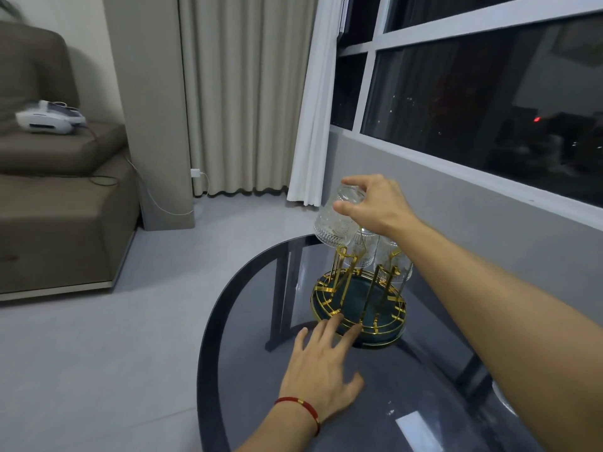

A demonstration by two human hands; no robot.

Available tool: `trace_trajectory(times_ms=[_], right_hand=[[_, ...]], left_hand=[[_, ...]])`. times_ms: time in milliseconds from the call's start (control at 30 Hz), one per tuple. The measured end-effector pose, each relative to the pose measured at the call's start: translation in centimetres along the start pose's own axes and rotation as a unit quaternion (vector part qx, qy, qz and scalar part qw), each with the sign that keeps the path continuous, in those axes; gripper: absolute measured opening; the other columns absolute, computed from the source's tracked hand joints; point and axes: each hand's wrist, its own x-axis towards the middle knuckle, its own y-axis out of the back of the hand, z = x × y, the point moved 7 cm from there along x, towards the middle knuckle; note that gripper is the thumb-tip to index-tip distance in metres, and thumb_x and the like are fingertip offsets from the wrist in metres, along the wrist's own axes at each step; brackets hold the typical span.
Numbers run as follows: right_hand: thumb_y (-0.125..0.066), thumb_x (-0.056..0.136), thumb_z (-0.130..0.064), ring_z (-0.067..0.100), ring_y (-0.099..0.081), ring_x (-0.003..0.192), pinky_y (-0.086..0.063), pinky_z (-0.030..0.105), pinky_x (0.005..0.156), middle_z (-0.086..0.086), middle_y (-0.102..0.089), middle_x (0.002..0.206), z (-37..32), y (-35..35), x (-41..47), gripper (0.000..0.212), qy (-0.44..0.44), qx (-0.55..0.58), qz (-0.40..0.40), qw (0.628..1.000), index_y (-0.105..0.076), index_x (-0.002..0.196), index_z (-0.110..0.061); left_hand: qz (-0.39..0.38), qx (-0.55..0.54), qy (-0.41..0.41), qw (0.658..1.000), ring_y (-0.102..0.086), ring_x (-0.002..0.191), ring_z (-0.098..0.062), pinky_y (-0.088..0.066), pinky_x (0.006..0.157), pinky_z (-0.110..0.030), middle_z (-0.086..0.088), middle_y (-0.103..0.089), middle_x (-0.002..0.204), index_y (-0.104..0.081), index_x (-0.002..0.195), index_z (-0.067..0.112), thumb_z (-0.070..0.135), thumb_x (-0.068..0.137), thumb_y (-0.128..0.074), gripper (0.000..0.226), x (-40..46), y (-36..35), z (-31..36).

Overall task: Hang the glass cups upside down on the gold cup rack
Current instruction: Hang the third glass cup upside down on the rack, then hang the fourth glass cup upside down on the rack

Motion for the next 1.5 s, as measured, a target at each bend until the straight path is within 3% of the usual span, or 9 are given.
trace_trajectory(times_ms=[233,533,733,833,933,1067,1200,1367,1500], right_hand=[[-0.073,0.089,-0.044,0.028,-0.068,0.114,-0.057,0.045,0.095,0.004,-0.071,0.134,0.0,-3.9,0.1,0.061,0.006,-0.157,-0.075,0.985,-0.057,0.146,-0.028],[-0.074,0.092,-0.039,0.030,-0.062,0.121,-0.034,0.049,0.109,0.003,-0.072,0.122,0.6,-5.6,0.3,0.063,-0.008,-0.264,-0.140,0.954,-0.049,0.149,-0.032],[-0.065,0.098,-0.037,0.031,-0.053,0.138,-0.017,0.058,0.122,0.003,-0.066,0.140,0.4,-5.6,0.1,0.059,-0.026,-0.260,-0.179,0.948,-0.046,0.154,-0.035],[-0.059,0.101,-0.033,0.024,-0.049,0.144,-0.007,0.058,0.127,0.000,-0.062,0.147,-0.1,-3.7,-2.8,0.049,0.030,-0.192,-0.079,0.978,-0.054,0.149,-0.029],[-0.061,0.095,-0.023,0.019,-0.055,0.132,-0.026,0.049,0.122,-0.003,-0.068,0.133,0.5,-1.1,-9.6,0.034,0.085,-0.084,0.040,0.992,-0.068,0.128,-0.023],[-0.064,0.084,-0.016,0.020,-0.062,0.114,-0.045,0.039,0.095,-0.005,-0.072,0.115,4.1,0.5,-21.0,0.027,0.049,-0.039,0.043,0.997,-0.074,0.109,-0.020],[-0.066,0.078,-0.004,0.030,-0.066,0.111,-0.051,0.046,0.097,0.006,-0.073,0.114,8.3,4.2,-29.0,0.030,0.010,-0.062,0.098,0.993,-0.078,0.105,-0.011],[-0.076,0.078,-0.006,0.036,-0.054,0.130,-0.037,0.054,0.113,0.012,-0.065,0.132,13.5,11.0,-32.5,0.042,-0.144,-0.106,0.199,0.963,-0.074,0.120,-0.010],[-0.082,0.077,-0.035,0.035,-0.043,0.137,-0.036,0.049,0.112,0.012,-0.049,0.144,17.8,13.0,-36.0,0.070,-0.301,-0.097,0.198,0.928,-0.055,0.139,-0.019]], left_hand=[[0.006,-0.009,0.007,1.000,-0.020,0.152,-0.022,-0.008,0.123,-0.054,0.003,-0.019,0.166,-0.020,0.152,0.044,0.061,0.083,-0.045,0.075,-0.2,0.4,0.0],[0.004,-0.016,0.010,1.000,-0.020,0.151,-0.019,-0.010,0.124,-0.053,0.004,-0.021,0.165,-0.024,0.152,0.041,0.061,0.083,-0.045,0.074,-0.5,0.9,0.0],[0.000,-0.006,0.011,1.000,-0.022,0.150,-0.020,-0.012,0.123,-0.053,0.003,-0.023,0.165,-0.025,0.152,0.041,0.062,0.083,-0.045,0.074,-0.4,1.1,0.0],[0.008,0.005,0.007,1.000,-0.026,0.149,-0.019,-0.019,0.122,-0.052,0.002,-0.026,0.163,-0.028,0.151,0.039,0.061,0.083,-0.046,0.074,-0.4,1.3,0.0],[0.005,0.024,-0.001,1.000,-0.026,0.148,-0.020,-0.024,0.119,-0.050,0.002,-0.026,0.162,-0.029,0.151,0.037,0.059,0.083,-0.047,0.074,-0.4,1.3,0.0],[-0.014,0.069,0.005,0.997,-0.025,0.150,-0.023,-0.027,0.119,-0.049,-0.002,-0.020,0.167,-0.025,0.154,0.032,0.057,0.090,-0.047,0.072,-0.4,1.1,0.4],[-0.020,0.078,0.043,0.996,-0.031,0.146,-0.029,-0.036,0.113,-0.055,-0.007,-0.027,0.163,-0.031,0.153,0.024,0.043,0.091,-0.055,0.069,-0.5,1.5,2.3],[0.010,0.014,-0.022,1.000,-0.038,0.140,-0.031,-0.040,0.110,-0.050,-0.011,-0.040,0.155,-0.041,0.147,0.016,0.026,0.084,-0.063,0.067,-0.8,1.6,10.5],[-0.030,-0.103,-0.103,0.989,-0.038,0.139,-0.027,-0.038,0.113,-0.045,-0.007,-0.043,0.150,-0.042,0.147,0.018,0.025,0.085,-0.063,0.066,-1.7,0.0,17.5]])
